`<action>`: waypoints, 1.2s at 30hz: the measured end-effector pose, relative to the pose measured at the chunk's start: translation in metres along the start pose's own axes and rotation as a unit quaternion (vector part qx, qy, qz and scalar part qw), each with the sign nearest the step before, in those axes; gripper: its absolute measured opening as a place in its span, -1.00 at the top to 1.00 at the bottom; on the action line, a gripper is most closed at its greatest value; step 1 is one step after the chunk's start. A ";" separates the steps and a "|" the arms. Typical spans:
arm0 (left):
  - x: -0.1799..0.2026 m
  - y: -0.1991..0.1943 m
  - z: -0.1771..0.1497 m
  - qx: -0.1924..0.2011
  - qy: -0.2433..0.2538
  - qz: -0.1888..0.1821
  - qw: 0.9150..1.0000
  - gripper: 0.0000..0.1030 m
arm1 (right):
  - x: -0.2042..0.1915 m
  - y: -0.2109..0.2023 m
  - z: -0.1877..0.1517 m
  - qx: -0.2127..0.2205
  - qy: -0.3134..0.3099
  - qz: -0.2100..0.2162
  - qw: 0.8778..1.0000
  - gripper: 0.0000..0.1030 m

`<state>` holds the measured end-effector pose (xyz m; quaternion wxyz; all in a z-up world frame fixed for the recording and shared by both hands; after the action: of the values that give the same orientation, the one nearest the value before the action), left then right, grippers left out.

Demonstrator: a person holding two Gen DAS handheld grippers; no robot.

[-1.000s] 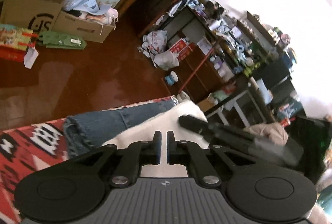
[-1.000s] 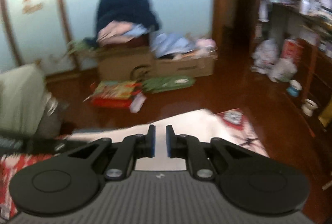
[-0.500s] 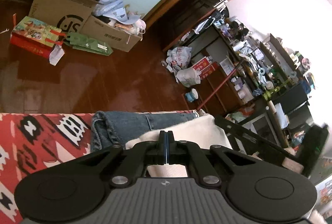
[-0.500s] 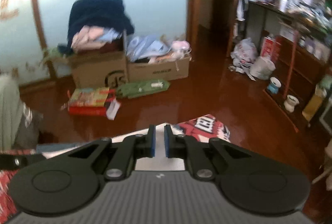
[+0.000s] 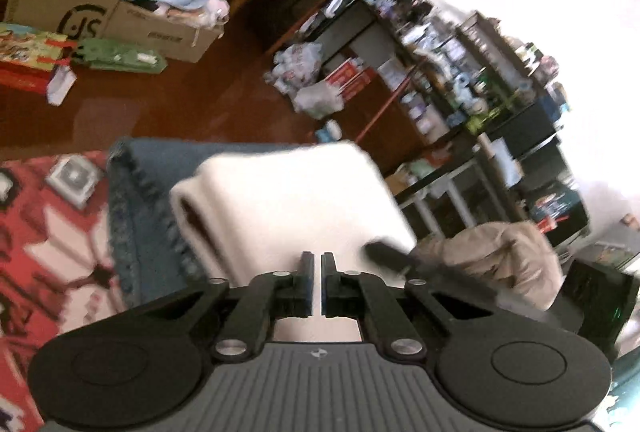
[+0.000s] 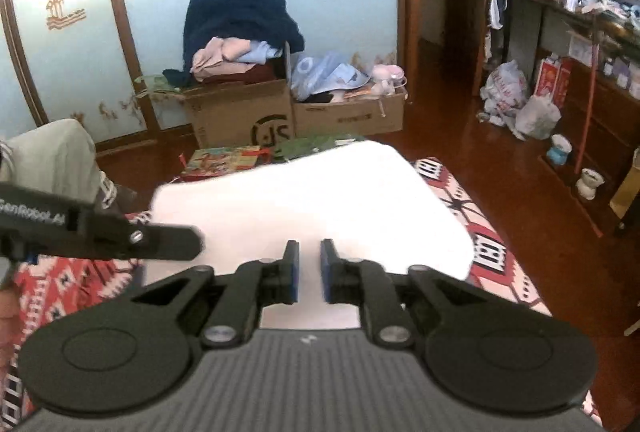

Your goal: Fold clothes

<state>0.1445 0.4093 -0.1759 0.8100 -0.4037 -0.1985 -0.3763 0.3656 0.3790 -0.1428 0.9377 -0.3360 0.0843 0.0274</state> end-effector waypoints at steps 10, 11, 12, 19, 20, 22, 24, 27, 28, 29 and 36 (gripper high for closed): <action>0.014 -0.004 0.003 -0.011 0.016 -0.028 0.999 0.96 | 0.047 -0.029 0.008 0.063 0.064 -0.044 0.995 0.73; 0.017 -0.002 0.001 -0.014 0.021 -0.035 0.999 0.96 | 0.038 -0.034 0.003 0.054 0.048 -0.031 0.997 0.73; 0.021 0.000 0.000 -0.016 0.025 -0.043 0.999 0.96 | 0.028 -0.038 -0.001 0.045 0.031 -0.018 0.998 0.73; 0.015 0.012 -0.013 -0.042 0.035 -0.023 0.998 0.96 | 0.002 -0.034 -0.025 0.011 -0.003 -0.012 1.000 0.76; 0.014 0.010 -0.013 -0.041 0.041 -0.019 0.998 0.96 | 0.007 -0.033 -0.025 0.014 0.002 -0.019 1.000 0.76; 0.011 0.006 -0.013 -0.039 0.048 -0.013 0.998 0.96 | 0.021 -0.030 -0.021 0.022 0.010 -0.044 0.999 0.76; 0.010 0.004 -0.012 -0.041 0.050 -0.011 0.998 0.96 | 0.044 -0.024 -0.015 0.030 0.030 -0.074 0.996 0.75; 0.011 0.001 -0.010 -0.046 0.057 -0.011 0.997 0.96 | 0.071 -0.028 -0.010 0.043 0.067 -0.097 0.992 0.67; 0.013 -0.001 -0.009 -0.048 0.063 -0.013 0.997 0.97 | 0.072 -0.033 -0.011 0.051 0.072 -0.096 0.991 0.67; 0.014 -0.002 -0.008 -0.050 0.071 -0.017 0.996 0.96 | 0.073 -0.038 -0.012 0.057 0.076 -0.094 0.991 0.67; 0.025 -0.025 -0.004 -0.069 0.140 -0.038 0.987 0.91 | 0.009 -0.060 -0.033 0.033 0.083 -0.100 0.991 0.67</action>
<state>0.1411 0.3847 -0.1499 0.7851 -0.3938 -0.0719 -0.4726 0.3761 0.3122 -0.1318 0.9361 -0.3123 0.1287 -0.0977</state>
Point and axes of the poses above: each gripper's, at about its wrist camera, not at the fingertips, and y roughly the way its jaws point, x to its right, z to its top, the point moved 3 cm from there along y, roughly the way its jaws point, and after that the axes turned 7 degrees about y, right-handed, at the moved point
